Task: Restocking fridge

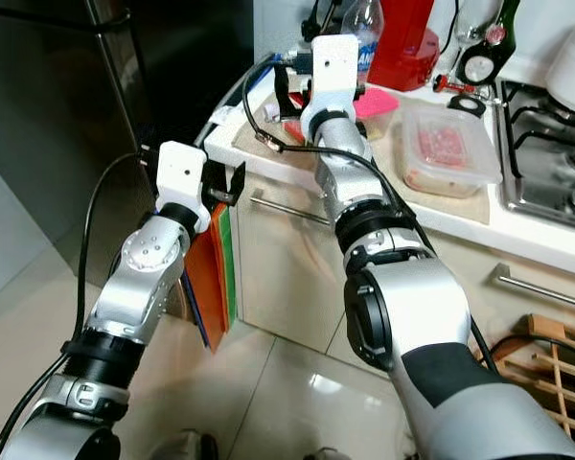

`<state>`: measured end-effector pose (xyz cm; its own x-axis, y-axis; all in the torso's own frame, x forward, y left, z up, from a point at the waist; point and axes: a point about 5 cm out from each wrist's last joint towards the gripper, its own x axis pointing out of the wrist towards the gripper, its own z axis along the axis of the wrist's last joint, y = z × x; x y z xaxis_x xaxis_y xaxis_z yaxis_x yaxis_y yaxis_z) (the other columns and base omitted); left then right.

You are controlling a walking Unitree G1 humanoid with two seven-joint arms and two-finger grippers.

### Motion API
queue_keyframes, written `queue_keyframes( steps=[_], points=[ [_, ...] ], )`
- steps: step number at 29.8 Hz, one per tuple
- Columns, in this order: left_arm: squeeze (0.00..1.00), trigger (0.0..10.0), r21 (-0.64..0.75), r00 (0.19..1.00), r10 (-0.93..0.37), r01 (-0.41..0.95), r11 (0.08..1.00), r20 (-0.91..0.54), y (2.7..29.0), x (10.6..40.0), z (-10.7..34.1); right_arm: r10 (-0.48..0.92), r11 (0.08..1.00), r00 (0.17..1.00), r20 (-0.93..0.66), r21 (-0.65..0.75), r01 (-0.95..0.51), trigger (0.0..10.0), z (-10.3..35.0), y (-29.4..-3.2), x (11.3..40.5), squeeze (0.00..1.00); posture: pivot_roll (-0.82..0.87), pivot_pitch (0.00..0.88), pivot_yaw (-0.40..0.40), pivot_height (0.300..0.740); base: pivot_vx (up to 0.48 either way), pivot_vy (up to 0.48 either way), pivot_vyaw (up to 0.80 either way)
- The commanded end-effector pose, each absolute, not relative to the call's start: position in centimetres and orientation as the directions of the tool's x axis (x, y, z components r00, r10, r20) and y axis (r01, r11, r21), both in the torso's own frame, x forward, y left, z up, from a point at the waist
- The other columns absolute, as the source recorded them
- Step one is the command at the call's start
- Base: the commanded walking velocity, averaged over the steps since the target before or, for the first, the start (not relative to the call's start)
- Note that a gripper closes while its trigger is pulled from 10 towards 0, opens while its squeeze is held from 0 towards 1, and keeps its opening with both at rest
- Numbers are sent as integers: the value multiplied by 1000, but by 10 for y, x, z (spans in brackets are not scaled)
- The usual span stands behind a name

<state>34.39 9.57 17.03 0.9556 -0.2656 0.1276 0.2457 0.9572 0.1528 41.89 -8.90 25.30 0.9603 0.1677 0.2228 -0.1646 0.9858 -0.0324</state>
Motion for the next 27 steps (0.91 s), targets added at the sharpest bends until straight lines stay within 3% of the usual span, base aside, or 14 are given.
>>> queue_keyframes(
  steps=[1,11,27],
  points=[
    [0,10000,165,954,-271,249,955,131,95,343,173,142,990,964,226,-42,-136,10000,261,-94,421,0,94,50,-50,740,0,0,0],
    [0,10000,171,951,-284,261,950,124,93,341,172,34,998,991,127,39,-40,10000,251,-114,425,0,105,48,-49,740,0,0,0],
    [0,10000,175,957,-262,239,955,124,98,339,172,104,989,994,-15,108,-102,10000,222,-107,422,0,106,51,-65,740,0,0,0]
  ],
)
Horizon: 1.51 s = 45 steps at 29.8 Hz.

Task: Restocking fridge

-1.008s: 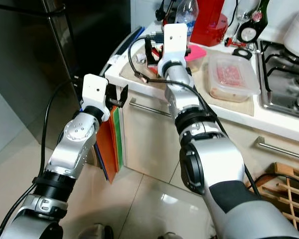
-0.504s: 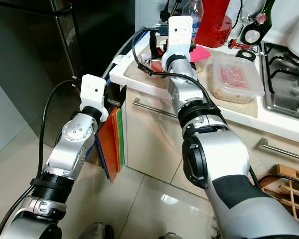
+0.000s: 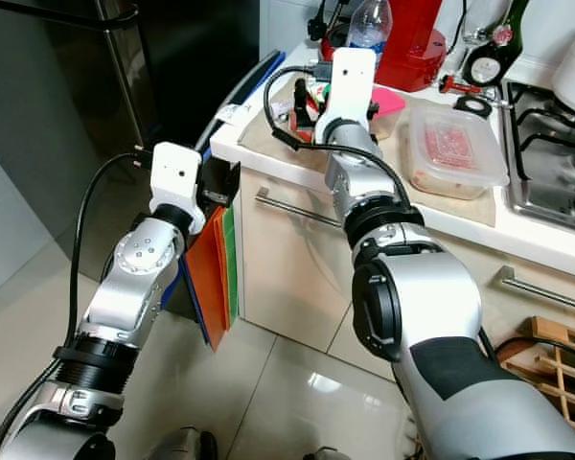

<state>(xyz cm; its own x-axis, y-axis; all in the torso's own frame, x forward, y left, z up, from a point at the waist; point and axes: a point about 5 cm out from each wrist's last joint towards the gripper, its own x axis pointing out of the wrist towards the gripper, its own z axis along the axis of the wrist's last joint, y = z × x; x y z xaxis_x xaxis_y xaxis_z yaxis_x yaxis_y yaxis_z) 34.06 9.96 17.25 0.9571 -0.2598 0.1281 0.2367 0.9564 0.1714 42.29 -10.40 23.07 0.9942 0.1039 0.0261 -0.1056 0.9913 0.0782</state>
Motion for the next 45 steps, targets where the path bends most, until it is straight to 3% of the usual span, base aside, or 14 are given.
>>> queue_keyframes(
  steps=[1,11,22,23,27,28,29,30,32,33,34,45],
  points=[
    [0,10000,175,957,-262,239,955,124,98,339,172,104,989,994,-15,108,-102,10000,222,-107,422,0,106,51,-65,740,0,0,0],
    [0,10000,166,955,-266,244,955,127,95,341,174,87,990,993,-73,121,-78,10000,213,-110,421,0,91,51,-69,740,0,0,0],
    [0,10000,167,957,-261,239,957,124,96,341,173,89,991,990,-114,112,-76,10000,202,-107,419,0,94,54,-71,685,0,0,0],
    [0,10000,167,957,-261,239,956,124,96,341,173,88,990,990,-108,118,-75,10000,202,-108,419,1000,94,55,-72,685,0,0,0],
    [0,10000,167,957,-261,240,956,123,95,341,172,89,992,992,-92,97,-80,10000,202,-108,418,1000,90,55,-73,685,0,0,0],
    [0,10000,167,958,-261,239,957,122,95,341,172,80,993,993,-87,90,-72,6510,203,-108,419,1000,91,56,-73,685,0,0,0],
    [0,10000,167,958,-261,239,957,122,95,341,172,80,993,993,-87,90,-72,6510,203,-108,419,1000,91,56,-73,685,0,0,0],
    [0,10000,166,958,-261,239,957,122,95,341,172,86,993,993,-82,91,-78,0,203,-108,418,0,90,57,-75,685,0,0,0],
    [0,10000,165,958,-261,239,957,122,94,340,172,87,993,993,-83,90,-79,0,202,-107,418,0,90,58,-75,685,0,0,0],
    [0,10000,166,958,-259,238,957,121,94,340,171,88,994,992,-91,69,-81,6549,201,-106,418,0,89,58,-74,685,0,0,0],
    [0,10000,166,960,-253,232,958,120,95,341,171,89,995,992,-86,43,-85,10000,200,-105,418,0,89,58,-74,685,0,0,0],
    [0,10000,136,955,-265,248,959,129,95,341,172,106,994,993,-43,-14,-106,10000,200,-101,416,0,81,52,-66,685,42,0,0]
  ],
)
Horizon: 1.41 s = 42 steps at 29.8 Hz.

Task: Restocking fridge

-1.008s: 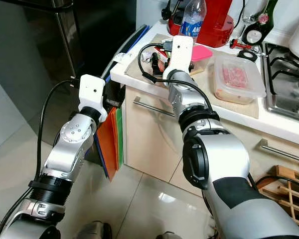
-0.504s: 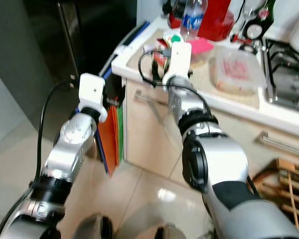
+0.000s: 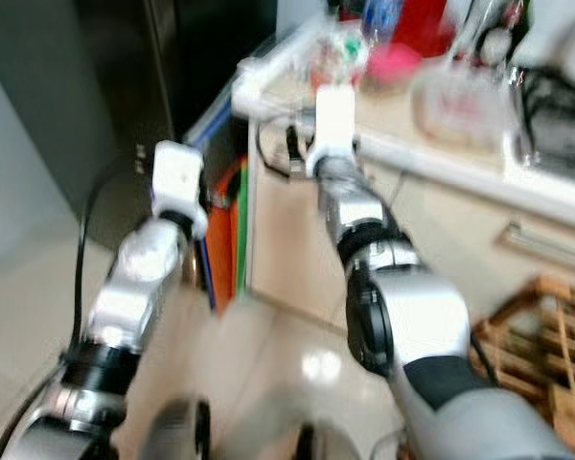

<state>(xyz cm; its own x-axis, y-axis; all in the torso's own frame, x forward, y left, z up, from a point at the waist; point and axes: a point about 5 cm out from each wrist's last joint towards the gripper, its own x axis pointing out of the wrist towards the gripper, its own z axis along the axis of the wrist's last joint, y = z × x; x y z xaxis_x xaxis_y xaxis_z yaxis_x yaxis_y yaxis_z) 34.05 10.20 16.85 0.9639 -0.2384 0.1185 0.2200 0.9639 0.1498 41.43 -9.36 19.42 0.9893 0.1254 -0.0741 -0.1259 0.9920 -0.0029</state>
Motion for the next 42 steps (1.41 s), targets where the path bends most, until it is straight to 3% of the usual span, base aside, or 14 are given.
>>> queue_keyframes(
  steps=[1,7,8,11,28,42],
  points=[
    [0,10000,136,954,-268,250,959,136,95,340,173,108,994,993,-39,-11,-108,10000,200,-100,416,0,81,52,-66,685,465,0,0],
    [0,10000,140,937,-298,275,951,183,91,337,179,114,993,993,17,-33,-114,10000,200,-98,414,0,78,45,-66,685,463,0,0],
    [0,10000,134,922,-321,298,945,217,88,335,183,112,993,985,130,-45,-107,10000,211,-95,413,0,78,43,-65,685,461,0,0],
    [0,10000,139,906,-349,324,936,237,85,333,186,117,993,961,251,-45,-109,10000,228,-91,411,0,73,36,-62,685,463,0,0],
    [0,10000,164,885,-383,350,922,264,78,332,188,110,994,939,327,-18,-110,10000,247,-91,412,0,69,28,-60,685,473,0,0],
    [0,10000,167,890,-372,338,926,264,77,330,189,160,984,926,343,16,-176,10000,268,-85,415,0,57,67,-77,685,0,0,0]
  ],
)
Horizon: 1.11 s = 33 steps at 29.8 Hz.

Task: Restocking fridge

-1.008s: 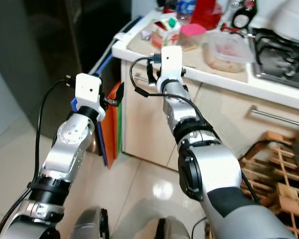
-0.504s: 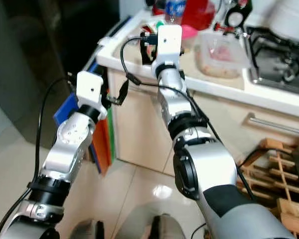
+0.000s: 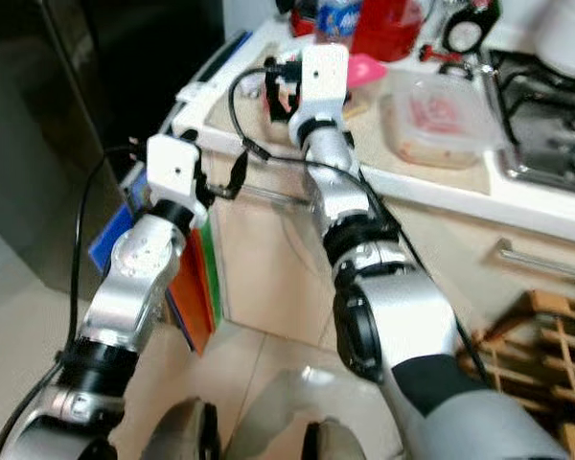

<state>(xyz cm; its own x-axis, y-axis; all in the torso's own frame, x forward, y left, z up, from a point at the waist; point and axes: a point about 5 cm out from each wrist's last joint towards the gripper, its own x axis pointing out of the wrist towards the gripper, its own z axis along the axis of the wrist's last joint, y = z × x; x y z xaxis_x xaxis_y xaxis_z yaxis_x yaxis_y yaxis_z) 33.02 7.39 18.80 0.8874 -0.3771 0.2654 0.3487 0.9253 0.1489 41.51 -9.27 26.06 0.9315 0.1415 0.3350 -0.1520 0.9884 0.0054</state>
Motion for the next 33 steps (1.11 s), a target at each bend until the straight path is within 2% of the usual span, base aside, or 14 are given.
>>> queue_keyframes(
  steps=[1,6,7,8,18,27,28,29,31,32,33],
  points=[
    [0,10000,166,890,-373,339,926,263,77,330,189,161,984,928,336,14,-176,10000,269,-86,416,0,56,66,-78,685,0,0,0],
    [0,10000,161,893,-372,340,926,252,73,330,186,169,984,948,268,0,-176,10000,269,-91,420,0,52,67,-89,685,0,0,0],
    [0,10000,161,895,-370,339,927,249,73,331,185,173,983,950,261,16,-183,10000,269,-91,421,933,53,66,-89,685,0,0,0],
    [0,10000,161,896,-369,338,927,248,73,331,185,178,981,950,257,31,-192,10000,269,-91,421,1000,53,66,-89,685,0,0,0],
    [0,10000,154,906,-361,333,930,220,73,328,179,188,980,961,201,27,-198,10000,267,-91,423,1000,74,66,-95,685,0,0,0],
    [0,10000,172,904,-363,329,928,227,72,326,180,213,976,958,192,1,-217,10000,266,-86,423,1000,82,67,-105,685,450,0,0],
    [0,10000,163,906,-357,326,931,226,72,326,179,214,976,959,186,-5,-216,10000,266,-85,423,788,82,67,-105,685,0,0,0],
    [0,10000,158,911,-348,319,935,219,73,326,178,214,976,959,184,2,-218,10000,265,-85,423,0,83,66,-105,685,0,0,0],
    [0,10000,160,912,-348,319,934,218,73,326,178,215,975,959,187,20,-223,10000,264,-85,422,0,83,66,-105,685,0,0,0],
    [0,10000,161,912,-349,320,934,217,73,326,178,218,974,956,194,23,-227,1020,264,-85,422,0,82,68,-103,685,0,0,0],
    [0,10000,161,911,-351,321,933,217,73,326,178,221,973,955,196,18,-229,0,264,-84,422,0,81,68,-102,685,0,0,0]
  ],
)
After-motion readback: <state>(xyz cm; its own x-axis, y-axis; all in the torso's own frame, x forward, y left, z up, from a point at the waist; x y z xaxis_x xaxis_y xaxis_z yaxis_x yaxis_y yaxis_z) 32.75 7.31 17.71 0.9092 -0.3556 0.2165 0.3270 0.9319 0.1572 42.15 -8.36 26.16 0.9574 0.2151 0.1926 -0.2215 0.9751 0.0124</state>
